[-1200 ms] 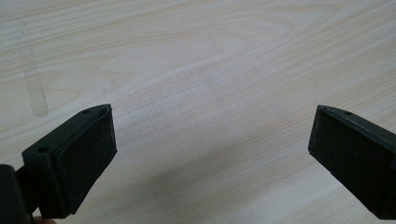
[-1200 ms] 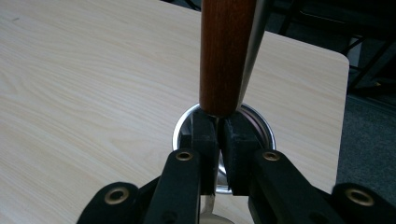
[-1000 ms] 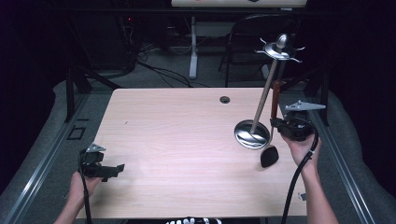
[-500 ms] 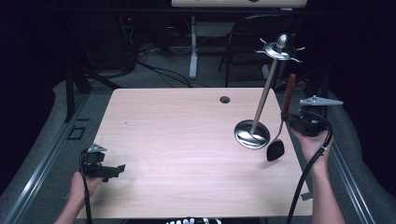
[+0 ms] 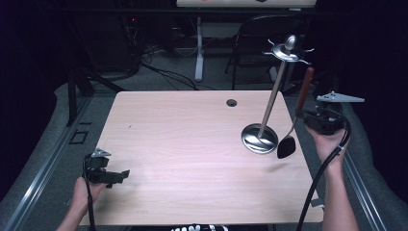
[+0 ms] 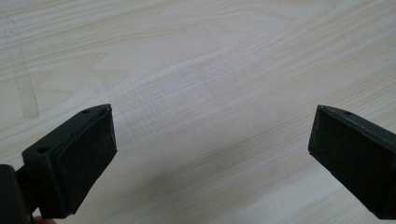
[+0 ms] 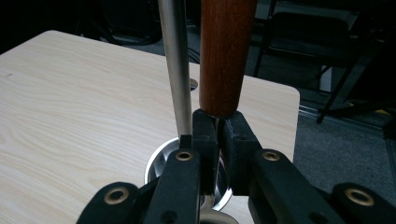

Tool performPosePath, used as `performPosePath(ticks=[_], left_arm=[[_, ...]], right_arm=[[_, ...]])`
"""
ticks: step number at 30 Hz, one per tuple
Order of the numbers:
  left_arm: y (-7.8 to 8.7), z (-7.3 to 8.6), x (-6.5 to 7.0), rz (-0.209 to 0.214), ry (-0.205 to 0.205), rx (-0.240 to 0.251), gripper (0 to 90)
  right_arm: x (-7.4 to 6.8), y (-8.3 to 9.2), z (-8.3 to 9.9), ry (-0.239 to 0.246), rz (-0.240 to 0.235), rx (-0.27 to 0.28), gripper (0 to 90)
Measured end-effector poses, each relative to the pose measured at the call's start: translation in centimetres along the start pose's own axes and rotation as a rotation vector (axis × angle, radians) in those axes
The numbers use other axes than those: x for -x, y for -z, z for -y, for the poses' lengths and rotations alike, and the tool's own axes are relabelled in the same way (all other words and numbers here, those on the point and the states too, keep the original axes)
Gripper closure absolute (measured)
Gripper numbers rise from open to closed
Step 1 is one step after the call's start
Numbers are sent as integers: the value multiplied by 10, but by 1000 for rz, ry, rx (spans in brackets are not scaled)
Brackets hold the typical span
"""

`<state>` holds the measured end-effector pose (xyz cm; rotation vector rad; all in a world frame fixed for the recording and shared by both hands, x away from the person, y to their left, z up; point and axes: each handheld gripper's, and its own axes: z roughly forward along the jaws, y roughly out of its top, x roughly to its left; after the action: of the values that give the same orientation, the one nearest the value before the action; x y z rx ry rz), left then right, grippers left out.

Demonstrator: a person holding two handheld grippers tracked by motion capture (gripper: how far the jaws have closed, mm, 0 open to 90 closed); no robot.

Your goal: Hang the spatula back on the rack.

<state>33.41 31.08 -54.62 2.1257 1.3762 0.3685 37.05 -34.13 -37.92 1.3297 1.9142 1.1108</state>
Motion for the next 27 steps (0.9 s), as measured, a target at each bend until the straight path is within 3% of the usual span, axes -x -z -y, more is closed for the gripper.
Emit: performPosePath(ticks=[15, 27], left_arm=[[0, 0, 0, -1, -3, 2, 8], [-1, 0, 1, -3, -6, 0, 8]], right_arm=[[-5, 17, -12, 17, 0, 58, 848], [-9, 20, -16, 31, -7, 67, 848]])
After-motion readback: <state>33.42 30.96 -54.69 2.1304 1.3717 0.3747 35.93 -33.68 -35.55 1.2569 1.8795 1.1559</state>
